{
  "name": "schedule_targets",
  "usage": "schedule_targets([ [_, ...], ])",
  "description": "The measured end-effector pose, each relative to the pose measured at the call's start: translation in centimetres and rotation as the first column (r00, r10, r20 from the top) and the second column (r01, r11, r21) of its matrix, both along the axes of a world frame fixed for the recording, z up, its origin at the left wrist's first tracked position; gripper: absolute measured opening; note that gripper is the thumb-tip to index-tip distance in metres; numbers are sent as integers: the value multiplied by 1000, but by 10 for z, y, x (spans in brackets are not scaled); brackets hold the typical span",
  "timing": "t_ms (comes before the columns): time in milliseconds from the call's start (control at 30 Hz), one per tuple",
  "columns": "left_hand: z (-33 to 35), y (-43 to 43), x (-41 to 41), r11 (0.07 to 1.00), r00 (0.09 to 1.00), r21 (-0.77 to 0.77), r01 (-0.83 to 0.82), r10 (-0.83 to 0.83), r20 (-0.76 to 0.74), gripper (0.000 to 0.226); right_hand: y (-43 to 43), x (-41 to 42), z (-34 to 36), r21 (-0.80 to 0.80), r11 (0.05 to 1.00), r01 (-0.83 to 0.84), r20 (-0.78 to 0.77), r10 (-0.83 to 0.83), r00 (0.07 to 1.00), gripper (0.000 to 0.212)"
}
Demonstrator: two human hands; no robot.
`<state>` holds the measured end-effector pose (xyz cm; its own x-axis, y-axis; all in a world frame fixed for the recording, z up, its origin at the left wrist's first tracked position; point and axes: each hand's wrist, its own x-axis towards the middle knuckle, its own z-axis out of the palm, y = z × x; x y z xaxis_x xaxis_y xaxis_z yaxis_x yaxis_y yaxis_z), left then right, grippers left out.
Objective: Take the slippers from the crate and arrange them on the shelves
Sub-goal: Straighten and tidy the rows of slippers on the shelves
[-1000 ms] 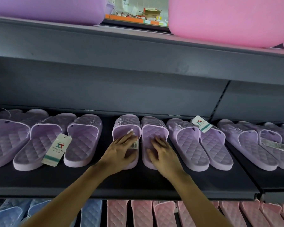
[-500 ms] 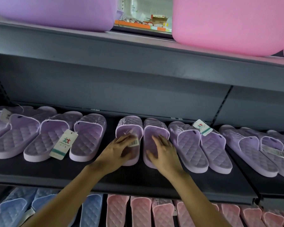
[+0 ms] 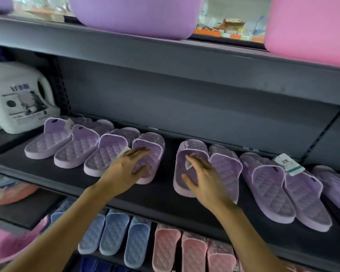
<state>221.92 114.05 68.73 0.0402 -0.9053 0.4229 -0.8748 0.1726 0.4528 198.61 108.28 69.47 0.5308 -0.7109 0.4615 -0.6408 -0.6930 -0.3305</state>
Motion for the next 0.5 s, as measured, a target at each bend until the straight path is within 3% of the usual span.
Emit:
schedule_targets([
  [100,3,4,25,999,1000,-18,-27,27,-16,71,0,28,2,11,999,-46,-10,46,999,53],
  [300,0,-7,86,1000,1000,13,7,-7,10,55,-4,86,-3,14,1000,-14,-5,14,1000,52],
  [500,-12,-11,121,992,993,56,112,-115,42,65,-2,135,-8,113,992,61,-60,-54,997,37],
])
